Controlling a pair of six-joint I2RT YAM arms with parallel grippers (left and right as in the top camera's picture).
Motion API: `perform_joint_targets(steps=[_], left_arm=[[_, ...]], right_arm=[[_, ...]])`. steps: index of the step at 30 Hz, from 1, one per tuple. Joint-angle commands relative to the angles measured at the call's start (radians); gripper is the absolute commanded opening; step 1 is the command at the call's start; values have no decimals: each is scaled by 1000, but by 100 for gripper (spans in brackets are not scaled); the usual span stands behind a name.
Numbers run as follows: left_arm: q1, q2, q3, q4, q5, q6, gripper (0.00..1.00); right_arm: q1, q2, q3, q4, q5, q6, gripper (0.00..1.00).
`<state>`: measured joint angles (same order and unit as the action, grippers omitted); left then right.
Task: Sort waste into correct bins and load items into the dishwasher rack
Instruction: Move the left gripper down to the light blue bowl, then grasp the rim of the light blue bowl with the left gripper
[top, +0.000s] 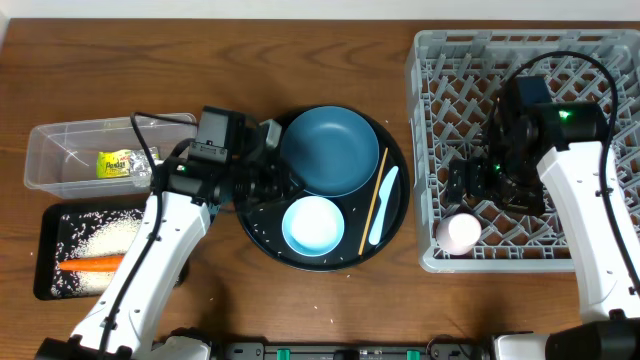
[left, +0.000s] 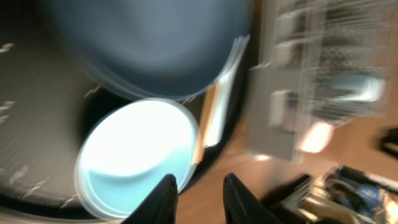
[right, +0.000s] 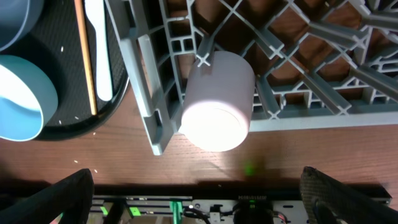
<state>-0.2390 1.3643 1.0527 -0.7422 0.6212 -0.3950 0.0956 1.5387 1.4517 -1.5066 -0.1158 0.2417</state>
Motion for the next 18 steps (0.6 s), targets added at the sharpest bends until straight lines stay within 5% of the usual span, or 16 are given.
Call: perform_joint_targets(steps=[1,5,9,18], left_arm=[[2,2,-3,-81,-229,-2,26],[0,2,-10,-179,-266,-2,28],[-15,2,-45,-180,-306,-2,49],[-57,2,-202,-60,-316,-56,55]], right_arm=[[14,-1,11,0,0,-3,99],[14,-1,11,0,0,-3,99],[14,-1,11,0,0,-3,99],[14,-1,11,0,0,-3,99]])
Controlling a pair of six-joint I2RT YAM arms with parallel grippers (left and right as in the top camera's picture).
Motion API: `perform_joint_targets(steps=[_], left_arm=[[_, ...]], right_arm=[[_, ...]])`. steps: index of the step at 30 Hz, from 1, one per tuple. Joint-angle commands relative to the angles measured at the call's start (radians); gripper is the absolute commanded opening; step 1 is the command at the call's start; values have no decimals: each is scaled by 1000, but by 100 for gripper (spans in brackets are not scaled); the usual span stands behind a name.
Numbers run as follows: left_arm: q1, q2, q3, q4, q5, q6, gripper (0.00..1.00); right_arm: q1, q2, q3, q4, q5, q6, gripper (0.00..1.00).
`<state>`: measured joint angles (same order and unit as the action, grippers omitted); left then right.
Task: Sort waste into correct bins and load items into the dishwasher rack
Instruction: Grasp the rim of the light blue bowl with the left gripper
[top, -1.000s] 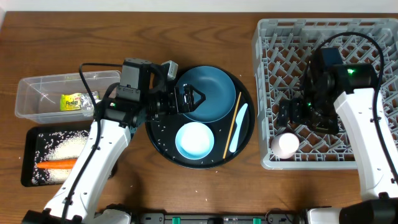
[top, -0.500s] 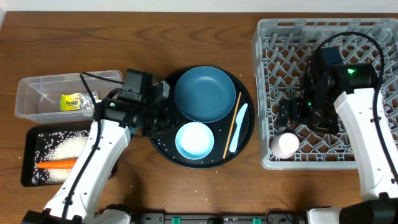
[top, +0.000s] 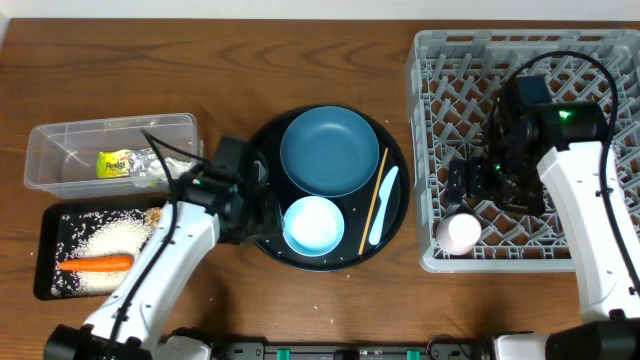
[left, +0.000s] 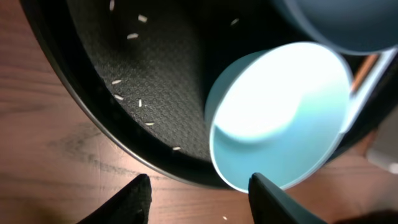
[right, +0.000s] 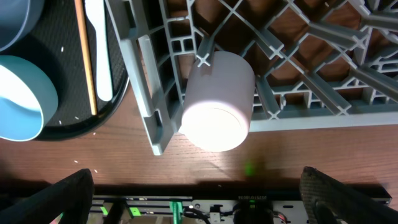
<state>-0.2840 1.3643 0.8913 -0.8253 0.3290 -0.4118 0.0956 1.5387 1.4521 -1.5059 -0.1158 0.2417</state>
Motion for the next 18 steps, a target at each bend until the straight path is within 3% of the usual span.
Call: perform_joint_targets(steps=[1,18], left_arm=[[-17,2,-54,39,-24,-47,56],[-152,8,-152,216,-44,-154,57]], right_arm=[[14,-2,11,-1,0,-3,99],[14,-1,11,-1,0,-3,99]])
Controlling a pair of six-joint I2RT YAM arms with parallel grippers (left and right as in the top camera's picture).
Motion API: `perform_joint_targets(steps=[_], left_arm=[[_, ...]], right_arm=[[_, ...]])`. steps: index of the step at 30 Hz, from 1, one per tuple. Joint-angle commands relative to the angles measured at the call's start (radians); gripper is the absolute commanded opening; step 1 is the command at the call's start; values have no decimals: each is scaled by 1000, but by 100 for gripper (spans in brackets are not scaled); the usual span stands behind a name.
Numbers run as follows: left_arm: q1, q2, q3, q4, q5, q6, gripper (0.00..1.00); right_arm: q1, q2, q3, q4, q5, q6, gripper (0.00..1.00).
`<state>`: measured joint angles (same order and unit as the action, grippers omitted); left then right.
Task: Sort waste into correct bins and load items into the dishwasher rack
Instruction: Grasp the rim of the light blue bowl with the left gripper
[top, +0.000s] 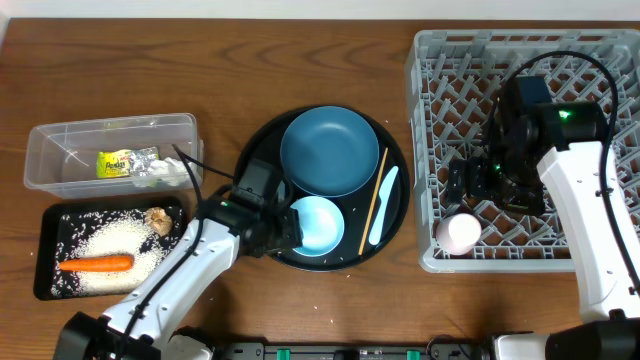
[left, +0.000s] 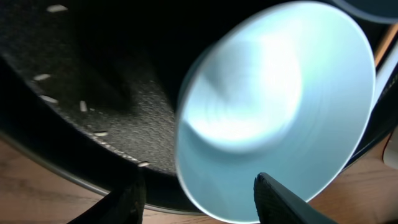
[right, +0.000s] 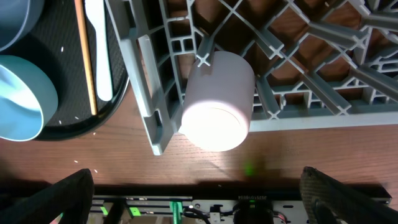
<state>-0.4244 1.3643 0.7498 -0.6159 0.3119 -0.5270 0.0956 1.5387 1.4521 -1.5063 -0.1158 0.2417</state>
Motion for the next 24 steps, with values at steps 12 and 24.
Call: perform_joint_targets(steps=[12,24], left_arm=[[-14,124,-11,34,-57,-91,57],[-14,132,-6,79,41,-92,6]], right_arm=[[14,-2,11,0,0,-3,99],[14,-1,11,0,0,-3,99]])
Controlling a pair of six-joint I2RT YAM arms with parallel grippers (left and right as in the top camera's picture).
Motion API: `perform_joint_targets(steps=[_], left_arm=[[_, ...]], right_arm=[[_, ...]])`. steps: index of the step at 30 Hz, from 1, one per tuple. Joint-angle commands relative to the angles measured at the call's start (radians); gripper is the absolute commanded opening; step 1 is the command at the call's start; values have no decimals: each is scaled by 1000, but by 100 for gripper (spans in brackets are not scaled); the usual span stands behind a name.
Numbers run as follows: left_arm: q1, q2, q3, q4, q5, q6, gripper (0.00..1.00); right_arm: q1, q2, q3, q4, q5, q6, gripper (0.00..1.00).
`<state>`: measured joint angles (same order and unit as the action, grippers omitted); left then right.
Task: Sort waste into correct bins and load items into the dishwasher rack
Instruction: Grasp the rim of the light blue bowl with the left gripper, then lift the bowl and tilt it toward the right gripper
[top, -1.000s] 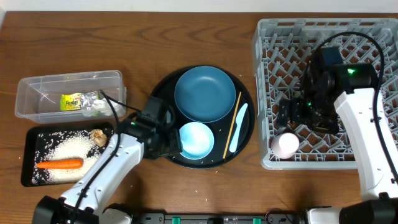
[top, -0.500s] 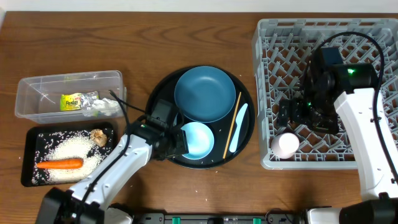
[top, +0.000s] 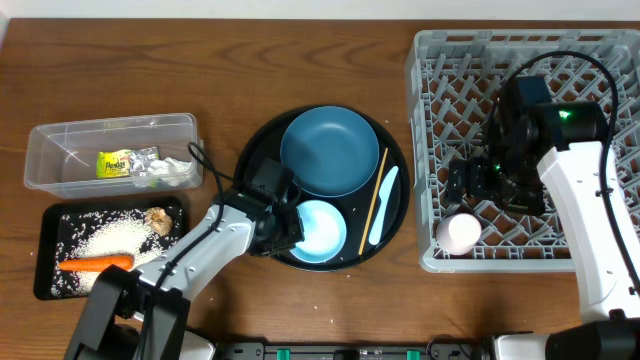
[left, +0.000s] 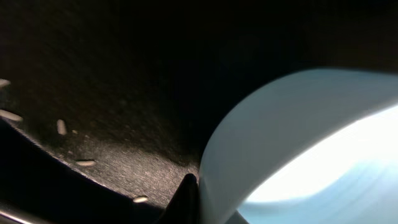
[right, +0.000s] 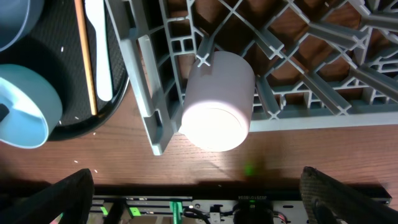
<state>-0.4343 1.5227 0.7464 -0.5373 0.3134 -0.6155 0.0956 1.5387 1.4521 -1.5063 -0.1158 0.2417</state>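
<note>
A light blue bowl sits on the round black tray, below the dark blue plate. My left gripper is at the bowl's left rim. In the left wrist view the bowl fills the frame, and one dark fingertip presses its outer wall; the gripper looks shut on the rim. In the right wrist view the bowl appears tilted. A chopstick and a pale blue spoon lie on the tray's right side. My right gripper hangs open over the grey rack, above a white cup.
A clear bin at the left holds a yellow wrapper and crumpled foil. Below it, a black tray holds rice, a carrot and a brown scrap. Rice grains dot the round tray.
My left gripper was open with the bowl's left rim between its fingers; now it is right at the rim and one finger presses the outer wall. The bowl looks tipped. The right arm is unchanged.
My left gripper was first at the tray's upper left beside the plate. It then stood at the tray's left edge, then open at the bowl's left rim, and now it grips that rim. The right gripper stayed open over the rack throughout.
</note>
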Motion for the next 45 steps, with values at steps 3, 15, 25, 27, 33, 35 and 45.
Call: perform_joint_targets(steps=[3,15,25,27,33,35,45], left_arm=[[-3,-66,0,-5,42,-3,6],[-3,-352,6,-59,154,82,6],[-5,-343,6,196,364,121,6],[-6,-319,6,211,364,110,6],[-6,-246,6,256,365,101,6],[-7,-233,6,267,368,89,6],[-116,-230,6,285,235,13,6]], right_arm=[[14,-1,11,0,0,-3,99],[14,-1,11,0,0,-3,99],[14,-1,11,0,0,-3,99],[14,-1,11,0,0,-3,99],[14,-2,11,51,-10,-2,99],[14,-1,11,70,-36,-3,99],[14,-2,12,108,-324,-1,98]])
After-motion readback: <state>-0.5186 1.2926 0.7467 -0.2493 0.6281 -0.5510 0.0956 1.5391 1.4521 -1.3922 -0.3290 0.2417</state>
